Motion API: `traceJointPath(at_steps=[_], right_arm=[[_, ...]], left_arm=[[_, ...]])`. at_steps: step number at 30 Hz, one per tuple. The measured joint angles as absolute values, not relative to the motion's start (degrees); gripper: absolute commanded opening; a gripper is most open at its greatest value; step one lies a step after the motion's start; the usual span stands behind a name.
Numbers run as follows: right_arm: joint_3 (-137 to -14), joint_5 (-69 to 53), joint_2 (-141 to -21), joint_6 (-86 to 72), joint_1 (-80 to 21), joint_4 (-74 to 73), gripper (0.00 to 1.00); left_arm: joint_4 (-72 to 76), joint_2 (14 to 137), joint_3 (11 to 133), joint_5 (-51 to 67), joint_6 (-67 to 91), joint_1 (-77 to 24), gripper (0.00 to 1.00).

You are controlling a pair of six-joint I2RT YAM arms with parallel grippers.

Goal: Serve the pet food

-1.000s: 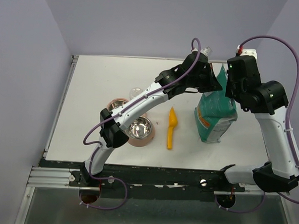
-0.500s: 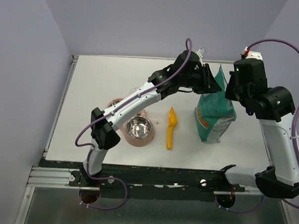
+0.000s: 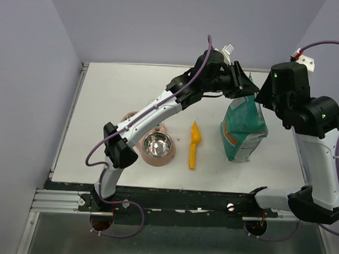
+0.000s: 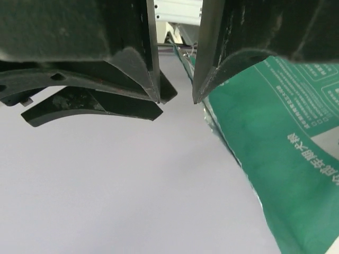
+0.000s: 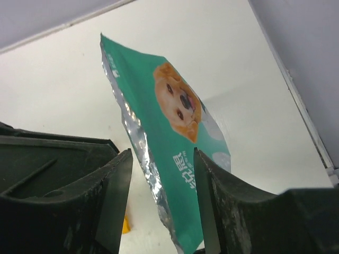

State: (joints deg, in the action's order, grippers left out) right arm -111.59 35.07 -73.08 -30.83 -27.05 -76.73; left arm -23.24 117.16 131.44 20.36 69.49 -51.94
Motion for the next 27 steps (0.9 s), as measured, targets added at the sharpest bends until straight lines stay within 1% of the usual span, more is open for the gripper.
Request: traceJointPath(at_steps=[1,3,6,8,10,11,13,15,16,22,27], right_arm=[[-112.66,35.53,-73.69,-31.88,-27.05,-76.73,0.59],[-114.78,37.17,-75.16,-33.26,-26.92,-76.82,0.58],[-114.63,38.28,-76.07,-33.47,-25.15,-76.47,0.57],[-112.09,36.88,-75.77,-32.82,-21.76,-75.42,0.56],[-108.6,32.95,-74.89,-32.05,-15.27,-73.32,0.55],[-106.34,30.13,-74.28,-31.75,-11.68,-71.79,0.55],[-103.24,26.79,-72.9,-31.42,-7.97,-69.97,0.56],[-101.27,23.09,-71.13,-31.35,-7.49,-68.25,0.56],[-100.77,21.19,-70.22,-31.33,-7.42,-67.4,0.56],[-100.14,12.45,-66.26,-31.38,-7.38,-61.56,0.54],[-102.59,9.8,-67.85,-27.59,-7.38,-60.9,0.51]], left_arm=[[-23.22,117.62,132.25,20.29,69.54,-51.92,0.38],[-23.24,118.54,133.56,19.7,69.56,-51.83,0.43],[-23.29,119.31,133.67,19.09,69.49,-51.77,0.43],[-23.35,119.92,133.67,18.94,69.52,-51.81,0.43],[-23.55,120.55,133.67,18.85,69.54,-51.88,0.42],[-23.66,120.84,133.67,18.83,69.54,-51.88,0.41],[-23.7,121.14,133.67,18.79,69.52,-51.88,0.36],[-23.75,121.25,133.67,18.76,69.49,-51.88,0.27],[-23.77,121.25,133.64,18.74,69.41,-51.88,0.26],[-23.9,121.25,133.19,18.72,68.79,-51.88,0.2],[-24.82,121.25,133.05,18.72,68.53,-51.88,0.13]])
